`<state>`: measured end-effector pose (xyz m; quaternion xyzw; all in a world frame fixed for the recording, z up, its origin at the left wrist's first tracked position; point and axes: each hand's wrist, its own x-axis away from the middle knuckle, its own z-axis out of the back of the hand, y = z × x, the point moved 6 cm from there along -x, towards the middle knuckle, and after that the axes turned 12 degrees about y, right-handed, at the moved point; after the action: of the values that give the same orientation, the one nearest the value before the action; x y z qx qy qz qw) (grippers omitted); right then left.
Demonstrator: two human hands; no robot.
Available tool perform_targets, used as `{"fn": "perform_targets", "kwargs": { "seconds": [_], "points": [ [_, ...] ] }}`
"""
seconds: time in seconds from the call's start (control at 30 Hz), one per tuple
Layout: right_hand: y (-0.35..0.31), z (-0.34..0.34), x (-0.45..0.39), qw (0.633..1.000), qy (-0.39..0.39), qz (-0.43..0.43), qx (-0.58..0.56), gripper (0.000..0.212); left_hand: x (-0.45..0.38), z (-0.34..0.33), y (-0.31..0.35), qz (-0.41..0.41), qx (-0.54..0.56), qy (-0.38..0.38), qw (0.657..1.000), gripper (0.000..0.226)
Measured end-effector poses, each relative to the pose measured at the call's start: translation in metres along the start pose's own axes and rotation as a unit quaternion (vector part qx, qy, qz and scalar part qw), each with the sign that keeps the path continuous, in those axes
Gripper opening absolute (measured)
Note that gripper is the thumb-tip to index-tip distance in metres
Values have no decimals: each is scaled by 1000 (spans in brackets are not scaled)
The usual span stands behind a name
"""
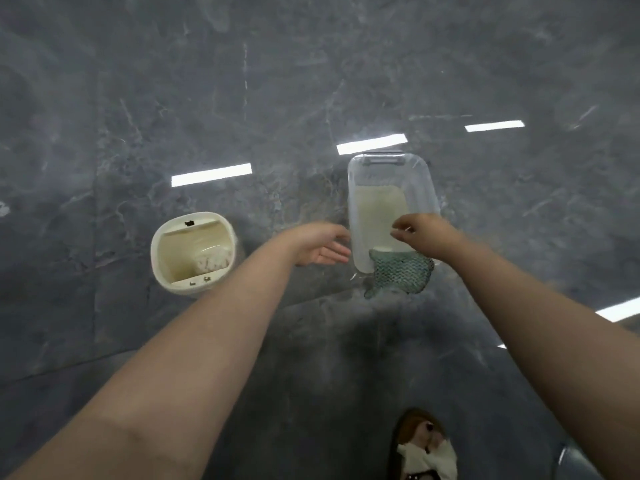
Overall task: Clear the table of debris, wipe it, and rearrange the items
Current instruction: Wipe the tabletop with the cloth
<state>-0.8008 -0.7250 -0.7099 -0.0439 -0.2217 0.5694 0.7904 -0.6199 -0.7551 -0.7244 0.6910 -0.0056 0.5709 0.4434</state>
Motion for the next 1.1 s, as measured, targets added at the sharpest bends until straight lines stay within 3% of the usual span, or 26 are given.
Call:
{"fn": "perform_targets", "kwargs": {
  "seconds": [0.1, 0.27, 0.6, 0.8, 0.93, 1.03, 1.1],
  "points": [
    [15, -13, 3, 997, -57, -26, 49, 46, -7, -27, -12, 22, -29, -8, 999, 38],
    [22, -29, 10, 990, -120, -9, 71, 46, -9, -46, -13, 22, 2, -4, 1000, 20],
    [-25, 0, -4, 990, -42, 19, -136, 21, 2, -20, -7, -42, 40, 26, 998, 10],
    [-95, 34, -16, 966, 4, 80, -247, 10, 20, 41, 9, -148, 110, 151, 971, 10],
    [-139, 57, -23, 950, 45, 117, -286, 11, 40, 82, 29, -195, 68, 214, 955, 16],
    [-169, 75, -25, 931, 68, 135, -333, 17, 68, 107, 53, -252, 45, 229, 939, 6],
    [-190, 92, -25, 918, 69, 149, -360, 14, 85, 124, 69, -294, 2, 254, 921, 27]
  ]
}}
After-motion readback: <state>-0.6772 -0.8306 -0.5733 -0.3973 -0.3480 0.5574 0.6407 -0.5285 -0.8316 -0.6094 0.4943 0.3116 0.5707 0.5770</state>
